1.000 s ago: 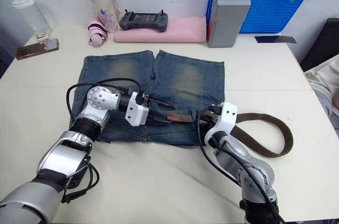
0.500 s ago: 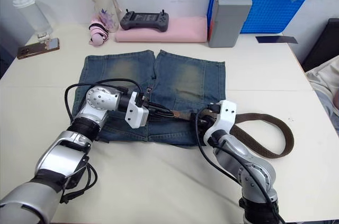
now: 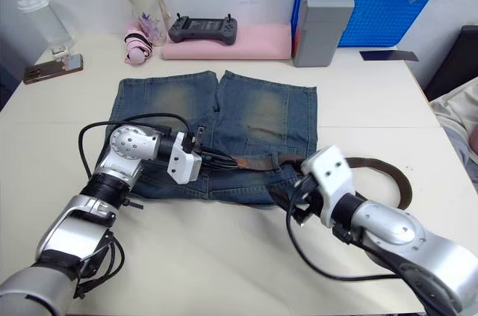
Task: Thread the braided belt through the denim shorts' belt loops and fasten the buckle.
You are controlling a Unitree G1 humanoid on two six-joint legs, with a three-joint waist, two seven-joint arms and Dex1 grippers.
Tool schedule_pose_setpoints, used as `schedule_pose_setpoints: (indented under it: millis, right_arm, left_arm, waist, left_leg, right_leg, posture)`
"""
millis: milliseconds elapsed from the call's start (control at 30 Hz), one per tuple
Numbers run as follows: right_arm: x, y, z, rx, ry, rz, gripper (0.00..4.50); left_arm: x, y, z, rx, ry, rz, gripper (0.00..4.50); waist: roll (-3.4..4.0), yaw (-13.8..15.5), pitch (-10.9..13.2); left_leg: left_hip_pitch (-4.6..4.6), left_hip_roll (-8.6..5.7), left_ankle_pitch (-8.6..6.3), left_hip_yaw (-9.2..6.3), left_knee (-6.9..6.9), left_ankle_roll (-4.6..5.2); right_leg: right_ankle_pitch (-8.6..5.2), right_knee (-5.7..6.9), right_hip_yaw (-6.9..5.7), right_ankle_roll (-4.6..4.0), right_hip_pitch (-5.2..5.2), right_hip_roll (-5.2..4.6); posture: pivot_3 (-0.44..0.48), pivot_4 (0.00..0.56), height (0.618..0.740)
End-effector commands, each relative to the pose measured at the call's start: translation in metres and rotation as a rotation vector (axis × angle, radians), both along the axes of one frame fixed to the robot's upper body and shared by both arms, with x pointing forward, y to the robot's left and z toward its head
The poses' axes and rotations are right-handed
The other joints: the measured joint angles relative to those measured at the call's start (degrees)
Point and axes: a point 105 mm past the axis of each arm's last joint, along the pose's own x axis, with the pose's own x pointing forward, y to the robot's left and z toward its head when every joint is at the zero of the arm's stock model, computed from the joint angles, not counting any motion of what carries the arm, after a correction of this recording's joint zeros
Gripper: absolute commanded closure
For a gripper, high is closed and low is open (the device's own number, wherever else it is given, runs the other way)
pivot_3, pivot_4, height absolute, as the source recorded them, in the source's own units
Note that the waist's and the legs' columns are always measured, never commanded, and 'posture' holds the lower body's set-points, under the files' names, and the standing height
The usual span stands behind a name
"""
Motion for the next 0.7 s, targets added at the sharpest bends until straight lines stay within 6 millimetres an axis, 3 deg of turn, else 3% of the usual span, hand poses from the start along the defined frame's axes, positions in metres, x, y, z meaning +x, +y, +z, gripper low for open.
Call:
schedule_pose_setpoints:
  millis: [33,267,400,500,600,700]
  right_arm:
    - [-0.004,0.019,-0.003,-0.173,-0.257,0.153,0.03]
    - [0.009,0.017,-0.043,-0.388,-0.329,0.186,0.03]
    - [0.020,0.004,-0.063,-0.445,-0.263,0.092,1.32]
    - [0.029,-0.005,-0.065,-0.441,-0.247,0.000,2.81]
    - [0.037,-0.033,-0.068,-0.472,-0.209,-0.114,4.24]
    - [0.039,-0.060,-0.068,-0.510,-0.182,-0.182,4.38]
  left_arm:
    - [-0.003,0.006,0.013,-0.043,-0.004,0.025,4.50]
    - [-0.007,0.007,0.017,-0.058,0.003,0.055,4.50]
    - [-0.010,0.006,0.016,-0.064,0.003,0.064,4.50]
    - [-0.011,0.007,0.015,-0.065,0.004,0.070,4.50]
    - [-0.014,0.007,0.013,-0.066,0.007,0.073,4.50]
    - [-0.015,0.007,0.011,-0.066,0.010,0.074,4.50]
  waist:
    - [0.00,-0.04,0.00]
    - [0.00,0.33,0.00]
    - [-0.02,0.37,-0.02]
    - [-0.03,0.46,-0.02]
    - [-0.03,0.72,-0.03]
    - [-0.03,1.07,-0.04]
  left_leg:
    - [-0.01,0.01,0.00,-0.01,0.01,0.00]
    - [-0.06,0.00,0.01,-0.02,0.35,-0.03]
    - [-0.02,0.05,0.00,-0.07,0.46,-0.06]
    - [0.02,0.04,-0.01,-0.11,0.57,-0.08]
    - [0.01,0.01,-0.02,-0.11,0.62,-0.06]
    - [0.00,0.00,-0.06,-0.15,0.63,-0.01]
  right_leg:
    - [0.00,0.00,-0.01,0.00,0.00,0.01]
    - [0.04,0.05,-0.18,0.07,0.10,-0.01]
    - [0.04,0.09,-0.17,0.06,0.17,0.01]
    - [0.04,0.09,-0.14,0.06,0.24,0.00]
    - [0.04,0.09,-0.11,0.06,0.24,-0.03]
    - [0.06,0.12,-0.12,0.10,0.30,-0.03]
  posture:
    - [0.000,0.150,0.712]
    - [0.000,0.150,0.712]
    - [0.000,0.150,0.712]
    - [0.000,0.150,0.712]
    - [0.000,0.150,0.712]
    - [0.000,0.150,0.712]
